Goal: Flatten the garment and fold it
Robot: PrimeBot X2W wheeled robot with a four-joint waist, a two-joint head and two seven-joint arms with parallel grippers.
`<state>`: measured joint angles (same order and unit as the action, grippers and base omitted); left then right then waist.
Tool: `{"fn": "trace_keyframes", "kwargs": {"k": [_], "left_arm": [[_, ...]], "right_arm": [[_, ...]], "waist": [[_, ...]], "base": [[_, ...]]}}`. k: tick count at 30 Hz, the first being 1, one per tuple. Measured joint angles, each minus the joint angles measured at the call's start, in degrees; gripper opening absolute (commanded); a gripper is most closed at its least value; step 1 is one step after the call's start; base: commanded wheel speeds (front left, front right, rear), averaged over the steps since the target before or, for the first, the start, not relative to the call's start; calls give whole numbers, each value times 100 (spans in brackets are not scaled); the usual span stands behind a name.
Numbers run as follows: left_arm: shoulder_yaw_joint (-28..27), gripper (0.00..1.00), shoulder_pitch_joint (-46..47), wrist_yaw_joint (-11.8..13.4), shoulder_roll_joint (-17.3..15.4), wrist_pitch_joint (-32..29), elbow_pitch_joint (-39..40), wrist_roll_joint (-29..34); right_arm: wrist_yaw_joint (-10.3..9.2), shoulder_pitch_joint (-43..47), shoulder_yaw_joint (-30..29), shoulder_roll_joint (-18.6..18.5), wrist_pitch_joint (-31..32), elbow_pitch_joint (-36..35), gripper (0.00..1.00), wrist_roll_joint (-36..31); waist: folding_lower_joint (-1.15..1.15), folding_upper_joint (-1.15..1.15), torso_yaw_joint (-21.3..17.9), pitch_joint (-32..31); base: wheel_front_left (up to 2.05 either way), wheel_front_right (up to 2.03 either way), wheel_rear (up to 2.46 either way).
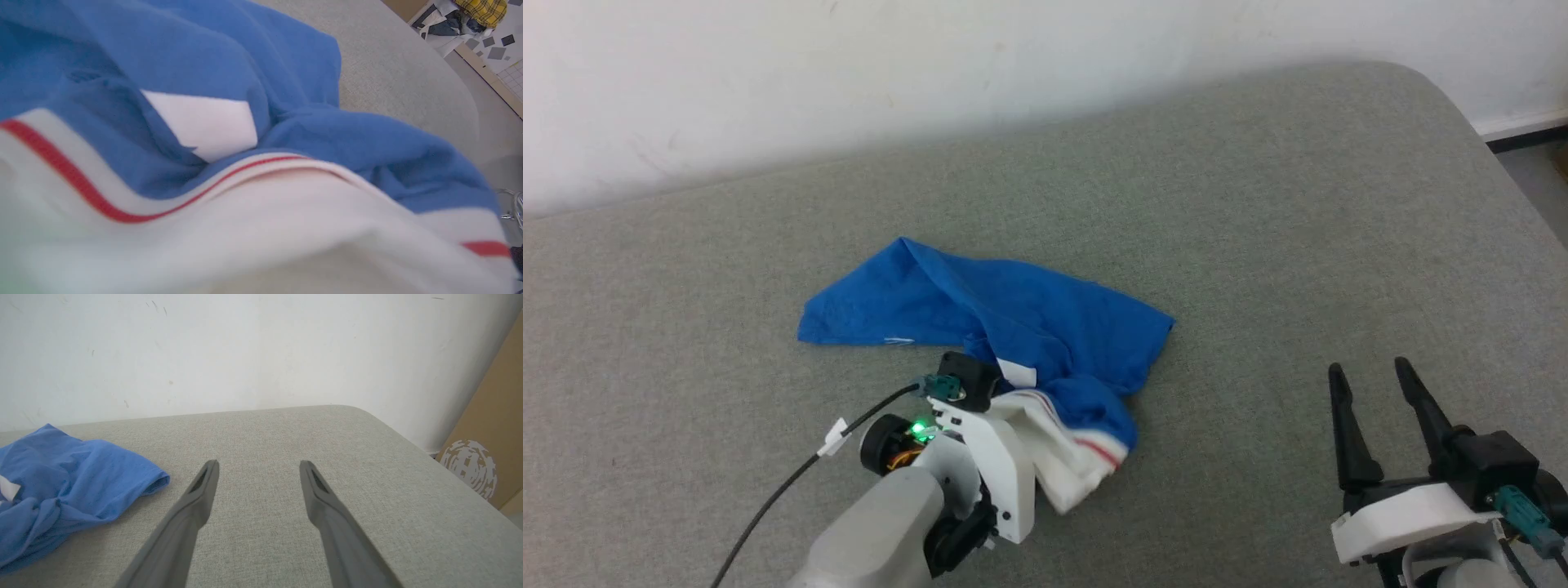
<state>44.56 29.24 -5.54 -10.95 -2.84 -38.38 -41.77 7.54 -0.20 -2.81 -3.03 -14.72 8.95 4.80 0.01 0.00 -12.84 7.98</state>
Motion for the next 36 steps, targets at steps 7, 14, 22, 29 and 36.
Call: {"fn": "trace_keyframes", "kwargs": {"k": [7,14,22,29,36], "left_arm": [[60,100,-20,-43,113,386,-103,11],[-87,100,-391,129,-109,692,323,-54],[-468,100,-1009,710,-928,916,1468,-65],[-1010,100,-1811,1349,-1322,1557,2524,-99],[-1493,100,-2652,1584,-1212,1751,3278,453]], "right_arm": [[0,0,32,2,-1,133,100,-4],[0,91,-70,-1,0,169,100,-45],[0,283,-126,4,7,119,100,-78],[0,435,-89,2,8,81,100,-59],[0,527,-30,2,11,65,100,21]], "waist": [[-1,0,137,-184],[-1,0,503,-572],[-1,0,1073,-904],[-2,0,1472,-1133],[-2,0,1632,-1303]], "base": [[0,0,0],[0,0,0],[0,0,0],[0,0,0],[0,0,0]]}}
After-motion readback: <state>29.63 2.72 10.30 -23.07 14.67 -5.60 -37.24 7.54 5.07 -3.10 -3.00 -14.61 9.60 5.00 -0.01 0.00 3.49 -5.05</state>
